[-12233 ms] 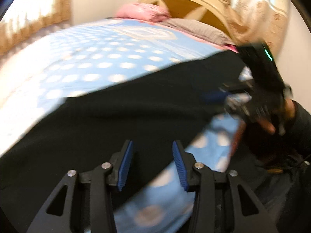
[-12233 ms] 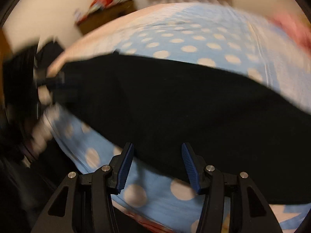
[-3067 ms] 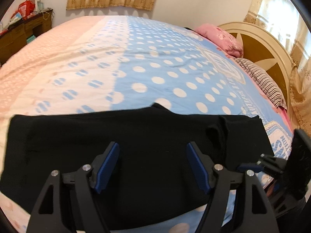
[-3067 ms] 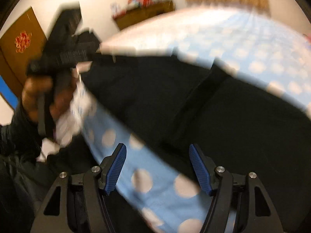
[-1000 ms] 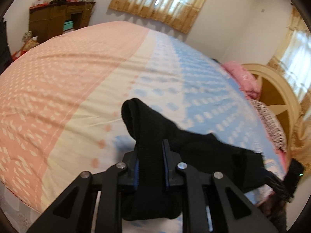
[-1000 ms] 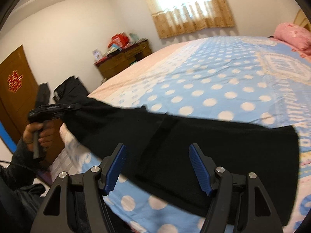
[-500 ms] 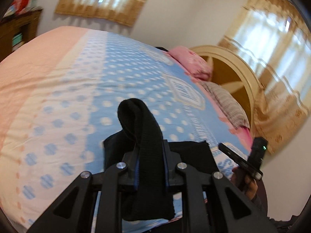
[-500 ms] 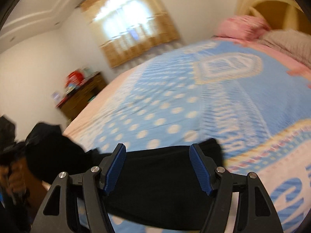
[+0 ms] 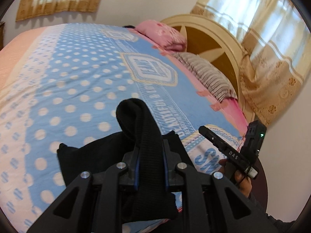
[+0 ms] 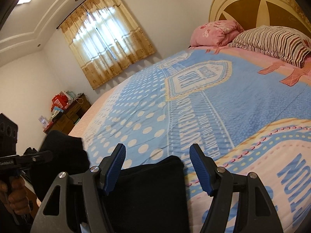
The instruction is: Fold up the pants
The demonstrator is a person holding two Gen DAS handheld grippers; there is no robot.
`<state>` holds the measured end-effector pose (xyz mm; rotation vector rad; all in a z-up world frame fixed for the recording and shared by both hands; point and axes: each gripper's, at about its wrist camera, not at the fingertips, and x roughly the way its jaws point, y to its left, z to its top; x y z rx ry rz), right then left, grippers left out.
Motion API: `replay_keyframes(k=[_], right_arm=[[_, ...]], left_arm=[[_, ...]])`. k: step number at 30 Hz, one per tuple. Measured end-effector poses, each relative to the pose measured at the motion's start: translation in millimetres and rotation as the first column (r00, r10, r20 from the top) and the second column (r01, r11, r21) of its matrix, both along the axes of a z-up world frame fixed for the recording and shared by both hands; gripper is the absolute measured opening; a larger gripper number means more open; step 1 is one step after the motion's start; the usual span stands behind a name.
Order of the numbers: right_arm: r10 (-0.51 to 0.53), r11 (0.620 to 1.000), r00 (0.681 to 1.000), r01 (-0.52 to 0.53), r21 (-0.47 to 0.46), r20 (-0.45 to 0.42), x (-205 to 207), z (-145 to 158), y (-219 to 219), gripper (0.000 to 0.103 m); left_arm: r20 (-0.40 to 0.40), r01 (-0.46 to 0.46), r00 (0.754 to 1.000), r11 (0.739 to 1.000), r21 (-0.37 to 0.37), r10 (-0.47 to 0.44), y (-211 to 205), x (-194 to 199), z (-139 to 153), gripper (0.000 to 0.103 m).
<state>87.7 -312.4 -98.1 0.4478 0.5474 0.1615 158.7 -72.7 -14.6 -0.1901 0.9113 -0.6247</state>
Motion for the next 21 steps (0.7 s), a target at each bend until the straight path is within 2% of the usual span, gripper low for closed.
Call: replay_keyframes(k=[5, 13, 17, 21], right_arm=[[-0.018, 1.0, 1.0, 0.019, 0.017, -0.013, 4.6, -9.4, -7.4, 0.07], [-0.034, 0.999, 0.998, 0.035, 0.026, -0.043, 10.1, -23.4, -13.9, 0.07], [-0.051, 0.998, 0.998, 0.053, 0.04, -0.048, 11.1, -27.9, -18.6, 0.07], [-0.067, 0.996, 0.997, 0.07, 0.055, -0.047, 10.4, -29.0, -25.6, 0.07]], left_arm=[[-0.07, 0.038, 0.997, 0.999, 0.026, -0.036, -37.9, 12.8, -25.9, 0.019], [-0.128, 0.039, 0.991, 0.993, 0.107, -0.025, -78.0, 27.2, -69.9, 0.019], [-0.126, 0.046, 0.992, 0.991, 0.129, -0.03, -94.3, 27.9, -77.2, 0.022], [-0.098, 0.065, 0.994, 0.994, 0.092, -0.056, -104.7, 22.8, -65.3, 0.025]])
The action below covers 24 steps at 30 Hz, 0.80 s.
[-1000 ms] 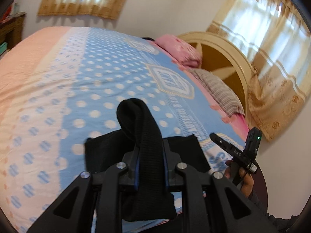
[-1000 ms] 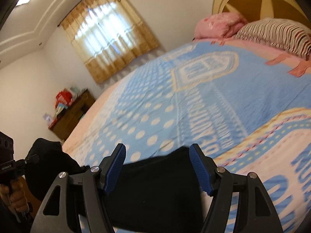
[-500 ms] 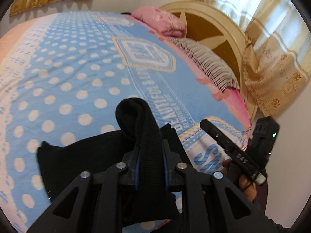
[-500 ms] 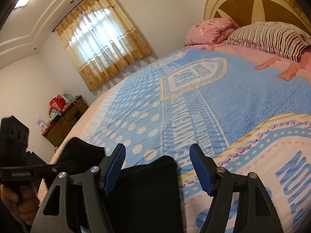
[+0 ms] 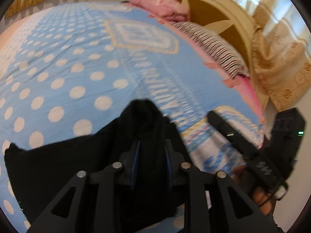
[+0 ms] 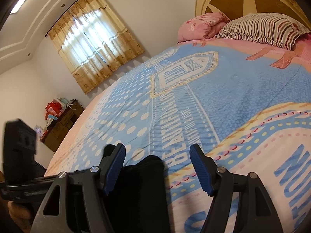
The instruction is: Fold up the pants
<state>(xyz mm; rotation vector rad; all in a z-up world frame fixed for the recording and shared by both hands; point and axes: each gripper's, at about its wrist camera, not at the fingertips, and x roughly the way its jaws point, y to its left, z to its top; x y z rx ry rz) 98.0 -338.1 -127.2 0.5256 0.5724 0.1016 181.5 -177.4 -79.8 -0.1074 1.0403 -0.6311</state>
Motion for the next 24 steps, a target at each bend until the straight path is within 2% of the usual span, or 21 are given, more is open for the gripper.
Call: replay_keyframes(k=[4, 6, 9, 12, 15, 18, 19, 20, 21, 22, 23, 24], right_arm=[[-0.013, 0.999, 1.0, 0.012, 0.039, 0.009, -1.9, 1.7, -8.8, 0.07], [-0.008, 0.998, 1.0, 0.007, 0.055, 0.015, -2.9, 3.7, -10.3, 0.07], [0.032, 0.996, 0.999, -0.033, 0.079, 0.005, -3.2, 8.3, -5.2, 0.07], [0.129, 0.989, 0.992, -0.128, 0.069, -0.009, -4.5, 9.7, 13.5, 0.07], [0.224, 0.975, 0.97, -0.223, 0.014, -0.092, -2.0, 0.4, 40.5, 0.07], [0.257, 0.963, 0.951, -0.266, -0.038, -0.171, 3.3, -12.8, 60.1, 0.068], [0.263, 0.96, 0.947, -0.277, -0.051, -0.185, 3.9, -16.3, 64.9, 0.065], [0.267, 0.957, 0.944, -0.284, -0.067, -0.194, 3.8, -18.0, 68.6, 0.057], [0.266, 0.953, 0.942, -0.289, -0.088, -0.203, 3.2, -19.7, 71.2, 0.043], [0.261, 0.952, 0.943, -0.287, -0.104, -0.209, 3.0, -19.7, 72.7, 0.034], [0.261, 0.953, 0.942, -0.287, -0.101, -0.209, 3.4, -20.4, 72.4, 0.021], [0.27, 0.953, 0.941, -0.291, -0.083, -0.202, 2.4, -19.8, 70.5, 0.019]], left_arm=[[0.081, 0.026, 0.996, 0.999, -0.023, -0.024, 3.5, -14.9, 21.0, 0.04], [0.127, 0.012, 0.992, 1.0, -0.01, -0.011, 14.4, -21.9, 26.8, 0.053], [0.164, -0.031, 0.986, 0.999, 0.01, 0.029, 33.1, -22.9, 25.7, 0.059], [0.212, -0.12, 0.971, 0.992, 0.05, 0.107, 62.4, -22.9, 18.1, 0.068], [0.259, -0.233, 0.945, 0.966, 0.11, 0.198, 96.7, -21.5, 2.9, 0.072], [0.246, -0.3, 0.933, 0.944, 0.134, 0.262, 125.2, -17.7, -14.7, 0.073], [0.244, -0.314, 0.93, 0.939, 0.141, 0.275, 131.2, -17.0, -18.3, 0.073], [0.25, -0.336, 0.923, 0.93, 0.152, 0.293, 138.1, -15.9, -23.2, 0.073], [0.259, -0.35, 0.918, 0.922, 0.165, 0.302, 141.9, -15.9, -26.4, 0.076], [0.266, -0.36, 0.914, 0.913, 0.191, 0.305, 144.4, -15.4, -31.5, 0.078], [0.264, -0.364, 0.914, 0.909, 0.204, 0.307, 145.8, -15.7, -34.7, 0.08], [0.259, -0.366, 0.915, 0.908, 0.205, 0.31, 147.2, -14.7, -37.7, 0.08]])
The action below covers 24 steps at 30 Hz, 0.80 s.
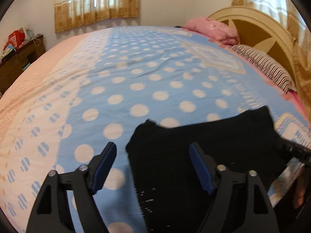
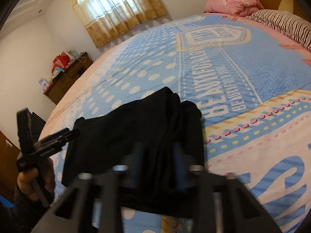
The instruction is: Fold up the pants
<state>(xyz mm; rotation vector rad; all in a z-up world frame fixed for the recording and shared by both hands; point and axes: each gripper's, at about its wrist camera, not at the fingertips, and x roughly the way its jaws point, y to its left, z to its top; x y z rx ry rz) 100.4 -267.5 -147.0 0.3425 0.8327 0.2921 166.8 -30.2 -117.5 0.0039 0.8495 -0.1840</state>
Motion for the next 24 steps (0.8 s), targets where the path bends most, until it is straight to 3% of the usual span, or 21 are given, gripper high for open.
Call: replay_keyframes(k=[3, 7, 12, 16, 20, 24], right_arm=[[0.009, 0.999, 0.999, -0.01, 0.032, 0.037, -6.7, 8.0, -4.7, 0.015], [-0.007, 1.0, 0.997, 0.008, -0.008, 0.082, -17.1, 25.9, -7.9, 0.015], [-0.066, 0.998, 0.996, 0.065, -0.018, -0.059, -3.3, -9.6, -23.7, 0.016], [-0.074, 0.997, 0.995, 0.074, 0.004, -0.069, -1.1, -8.6, -28.7, 0.017], [-0.119, 0.992, 0.992, 0.117, -0.053, -0.036, -7.7, -1.3, -28.6, 0.038], [-0.123, 0.984, 0.986, 0.136, -0.117, 0.112, -9.4, 35.7, -13.5, 0.048]], left_arm=[[-0.009, -0.004, 1.0, 0.999, -0.033, 0.004, 5.5, -2.4, -4.4, 0.082], [0.018, 0.011, 1.0, 1.0, -0.011, -0.01, 2.8, -5.7, -1.8, 0.085], [0.024, 0.017, 1.0, 1.0, 0.021, -0.017, -0.6, -3.8, -11.0, 0.101], [0.02, 0.01, 1.0, 1.0, 0.02, -0.011, 0.8, -2.7, -19.7, 0.102], [0.018, 0.013, 1.0, 1.0, 0.009, -0.013, -0.5, -3.6, -15.8, 0.102], [0.012, 0.029, 1.0, 1.0, 0.003, -0.029, -3.2, -6.1, -16.0, 0.102]])
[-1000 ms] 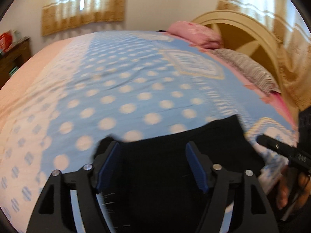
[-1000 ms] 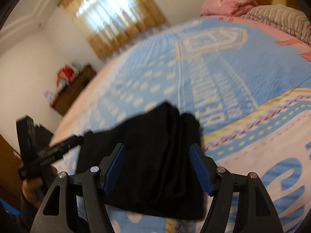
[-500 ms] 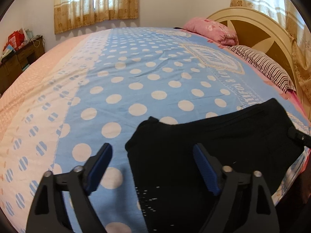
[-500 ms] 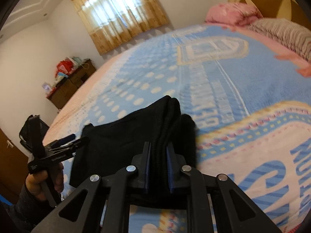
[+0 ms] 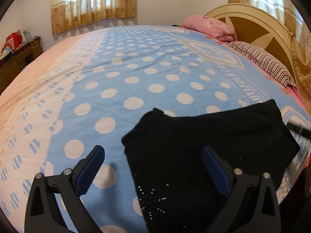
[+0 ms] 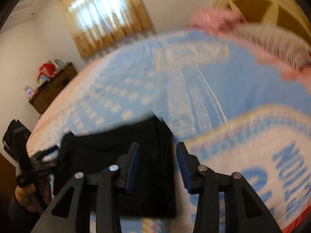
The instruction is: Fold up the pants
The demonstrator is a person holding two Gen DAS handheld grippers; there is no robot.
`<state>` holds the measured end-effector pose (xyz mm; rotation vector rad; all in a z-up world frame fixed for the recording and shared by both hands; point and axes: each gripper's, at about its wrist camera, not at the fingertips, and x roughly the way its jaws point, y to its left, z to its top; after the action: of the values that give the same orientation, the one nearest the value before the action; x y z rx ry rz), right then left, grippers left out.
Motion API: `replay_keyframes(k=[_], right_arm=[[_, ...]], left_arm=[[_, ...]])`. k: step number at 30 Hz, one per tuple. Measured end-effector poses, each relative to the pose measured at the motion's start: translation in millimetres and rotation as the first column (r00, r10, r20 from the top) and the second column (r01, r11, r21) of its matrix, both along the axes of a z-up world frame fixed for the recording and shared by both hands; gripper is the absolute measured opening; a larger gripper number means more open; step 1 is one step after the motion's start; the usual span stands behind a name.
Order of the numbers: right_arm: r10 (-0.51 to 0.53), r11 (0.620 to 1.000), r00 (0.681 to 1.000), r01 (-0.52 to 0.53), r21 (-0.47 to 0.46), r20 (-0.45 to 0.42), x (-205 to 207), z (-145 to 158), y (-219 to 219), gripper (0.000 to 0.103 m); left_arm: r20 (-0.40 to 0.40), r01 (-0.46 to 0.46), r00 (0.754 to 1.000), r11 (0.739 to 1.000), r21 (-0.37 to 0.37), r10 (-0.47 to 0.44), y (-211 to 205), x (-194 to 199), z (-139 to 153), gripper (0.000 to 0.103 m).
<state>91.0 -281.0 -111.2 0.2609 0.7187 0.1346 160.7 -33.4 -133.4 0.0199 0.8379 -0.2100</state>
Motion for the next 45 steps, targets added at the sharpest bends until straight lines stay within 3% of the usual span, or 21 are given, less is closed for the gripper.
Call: replay_keyframes(k=[4, 6, 10, 11, 18, 26, 32, 35, 38, 41, 45], right_arm=[[0.15, 0.988, 0.987, -0.152, 0.039, 0.061, 19.2, 16.2, 27.4, 0.055], [0.19, 0.98, 0.982, -0.191, 0.058, 0.024, 35.7, 8.1, 36.0, 0.055], [0.164, 0.986, 0.977, -0.157, 0.064, -0.135, 63.8, -27.5, 35.2, 0.055], [0.171, 0.984, 0.976, -0.162, 0.078, -0.133, 64.9, -32.9, 33.1, 0.055], [0.182, 0.981, 0.978, -0.174, 0.087, -0.103, 51.4, -32.9, 24.6, 0.055], [0.175, 0.984, 0.98, -0.177, -0.015, -0.097, 14.6, -29.9, 25.0, 0.055], [0.106, 0.994, 0.991, -0.108, -0.03, -0.08, -26.8, -25.2, 3.8, 0.054], [0.115, 0.993, 0.988, -0.116, -0.002, -0.1, -34.9, -29.1, -4.4, 0.043], [0.132, 0.991, 0.984, -0.128, 0.038, -0.123, -31.0, -37.2, -6.4, 0.039], [0.134, 0.991, 0.979, -0.13, 0.036, -0.151, -29.7, -44.8, -7.2, 0.027], [0.129, 0.991, 0.979, -0.131, -0.001, -0.155, -35.7, -46.3, -8.9, 0.026]], left_arm=[[-0.007, -0.003, 1.0, 1.0, -0.01, 0.002, 0.2, 0.7, -1.3, 0.102], [-0.012, -0.005, 1.0, 1.0, -0.015, 0.005, 1.0, 0.7, -1.7, 0.102], [-0.018, -0.006, 1.0, 1.0, -0.014, 0.006, 0.1, 0.5, -2.5, 0.102], [-0.019, -0.005, 1.0, 1.0, -0.015, 0.004, 0.1, 0.8, -2.7, 0.102], [-0.033, -0.004, 0.999, 1.0, -0.026, 0.003, -0.3, 0.0, -4.0, 0.102], [-0.026, 0.027, 0.999, 0.999, -0.019, -0.028, 4.9, -21.9, 3.3, 0.102], [-0.026, 0.051, 0.998, 0.999, -0.011, -0.052, -2.6, -28.2, 7.1, 0.102], [0.052, 0.11, 0.992, 0.994, 0.011, -0.111, -23.1, -24.7, 34.0, 0.102], [0.061, 0.2, 0.978, 0.979, 0.022, -0.201, -56.4, -10.0, 45.2, 0.103], [0.038, 0.247, 0.968, 0.968, 0.044, -0.249, -89.8, 8.4, 38.7, 0.103], [-0.028, 0.248, 0.969, 0.968, 0.051, -0.246, -114.2, 22.9, 16.2, 0.103]])
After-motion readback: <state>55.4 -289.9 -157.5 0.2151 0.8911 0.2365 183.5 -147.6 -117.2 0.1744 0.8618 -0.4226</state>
